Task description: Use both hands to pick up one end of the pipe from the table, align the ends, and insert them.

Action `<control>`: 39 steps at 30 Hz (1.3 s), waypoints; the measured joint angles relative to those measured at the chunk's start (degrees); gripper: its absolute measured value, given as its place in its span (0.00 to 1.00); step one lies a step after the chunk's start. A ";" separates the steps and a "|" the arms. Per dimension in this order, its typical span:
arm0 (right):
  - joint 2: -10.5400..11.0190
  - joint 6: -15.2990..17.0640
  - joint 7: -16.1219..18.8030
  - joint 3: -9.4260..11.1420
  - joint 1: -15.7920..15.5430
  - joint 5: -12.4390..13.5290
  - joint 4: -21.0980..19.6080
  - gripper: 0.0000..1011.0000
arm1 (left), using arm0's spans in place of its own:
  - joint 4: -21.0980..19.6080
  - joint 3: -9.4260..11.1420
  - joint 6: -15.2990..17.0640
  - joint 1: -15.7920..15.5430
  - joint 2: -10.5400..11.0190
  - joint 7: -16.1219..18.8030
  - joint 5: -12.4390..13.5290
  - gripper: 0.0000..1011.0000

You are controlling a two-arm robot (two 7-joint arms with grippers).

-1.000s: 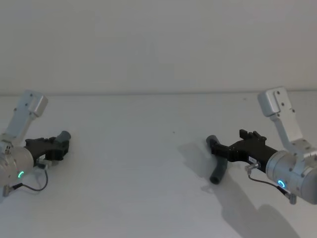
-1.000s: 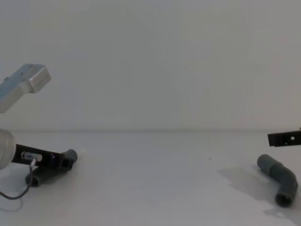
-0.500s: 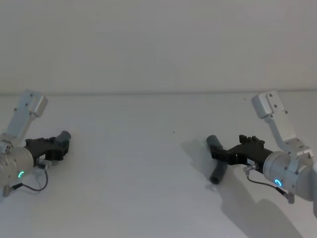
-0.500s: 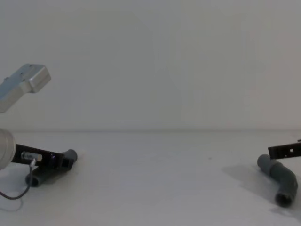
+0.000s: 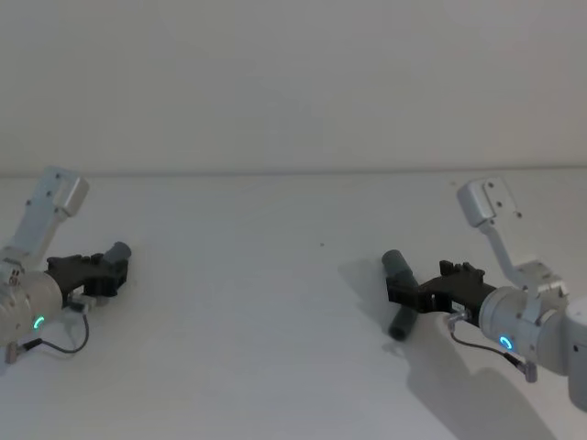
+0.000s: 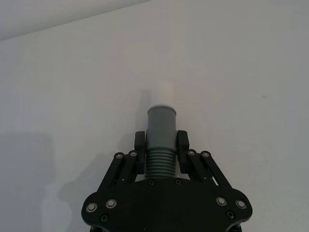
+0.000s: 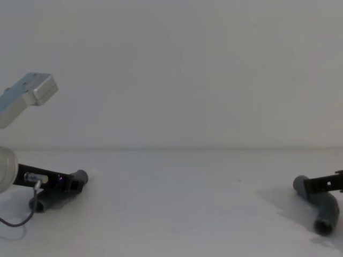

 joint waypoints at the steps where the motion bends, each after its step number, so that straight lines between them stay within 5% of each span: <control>1: 0.00 0.00 0.00 0.00 0.00 0.00 0.00 0.99 | 0.00 0.00 0.00 0.00 0.00 0.00 0.00 0.34; 39: -3.11 2.78 -2.21 -0.71 0.88 -2.95 1.80 0.99 | 0.00 0.00 0.00 0.00 0.00 0.00 0.00 0.35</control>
